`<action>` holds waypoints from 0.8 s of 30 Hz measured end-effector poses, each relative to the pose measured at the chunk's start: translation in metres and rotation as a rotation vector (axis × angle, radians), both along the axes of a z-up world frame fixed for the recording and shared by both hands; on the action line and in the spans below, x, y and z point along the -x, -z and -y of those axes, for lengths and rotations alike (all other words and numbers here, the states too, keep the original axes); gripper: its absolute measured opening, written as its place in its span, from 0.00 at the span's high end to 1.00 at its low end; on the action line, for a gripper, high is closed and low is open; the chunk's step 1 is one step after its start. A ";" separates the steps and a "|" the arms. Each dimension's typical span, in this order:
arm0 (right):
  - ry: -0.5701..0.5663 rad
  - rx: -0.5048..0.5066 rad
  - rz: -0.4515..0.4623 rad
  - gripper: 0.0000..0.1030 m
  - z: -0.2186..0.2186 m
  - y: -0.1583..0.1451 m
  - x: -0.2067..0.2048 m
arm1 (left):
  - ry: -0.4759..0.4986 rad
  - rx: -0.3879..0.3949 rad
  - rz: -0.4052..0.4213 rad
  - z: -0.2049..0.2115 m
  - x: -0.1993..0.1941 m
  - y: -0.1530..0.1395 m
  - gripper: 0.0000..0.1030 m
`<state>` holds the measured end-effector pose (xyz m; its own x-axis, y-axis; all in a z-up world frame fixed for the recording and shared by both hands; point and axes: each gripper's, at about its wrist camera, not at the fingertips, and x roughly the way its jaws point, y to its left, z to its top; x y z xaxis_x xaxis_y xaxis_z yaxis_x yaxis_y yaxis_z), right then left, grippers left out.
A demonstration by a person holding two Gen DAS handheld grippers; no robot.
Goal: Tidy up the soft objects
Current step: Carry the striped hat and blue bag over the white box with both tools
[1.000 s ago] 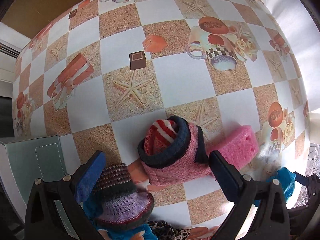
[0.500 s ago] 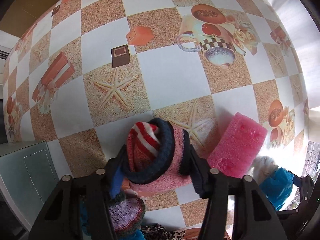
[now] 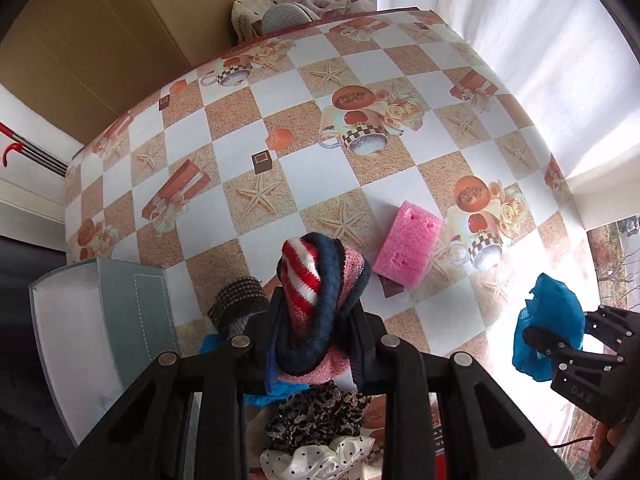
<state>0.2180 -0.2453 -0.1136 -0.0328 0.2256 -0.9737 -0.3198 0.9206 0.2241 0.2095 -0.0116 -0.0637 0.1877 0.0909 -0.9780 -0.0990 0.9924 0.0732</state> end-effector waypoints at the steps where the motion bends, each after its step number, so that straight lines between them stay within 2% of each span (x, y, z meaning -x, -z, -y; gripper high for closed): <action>1: 0.014 -0.010 0.005 0.64 0.004 -0.008 0.003 | -0.005 0.007 0.000 -0.002 0.004 -0.001 0.71; 6: 0.070 -0.062 0.000 0.64 0.019 -0.038 0.022 | -0.022 0.022 0.014 0.000 0.050 -0.024 0.71; 7: 0.076 -0.071 -0.002 0.64 0.007 -0.035 0.023 | -0.013 0.018 0.010 0.002 0.060 -0.029 0.71; 12: 0.066 -0.107 0.024 0.64 -0.007 -0.063 0.043 | 0.027 0.006 0.001 0.011 0.106 -0.047 0.71; 18: 0.034 -0.146 0.052 0.64 -0.033 -0.094 0.065 | 0.016 0.005 0.019 0.010 0.150 -0.063 0.71; 24: 0.004 -0.164 0.073 0.64 -0.061 -0.110 0.085 | -0.004 0.014 0.025 0.004 0.179 -0.067 0.71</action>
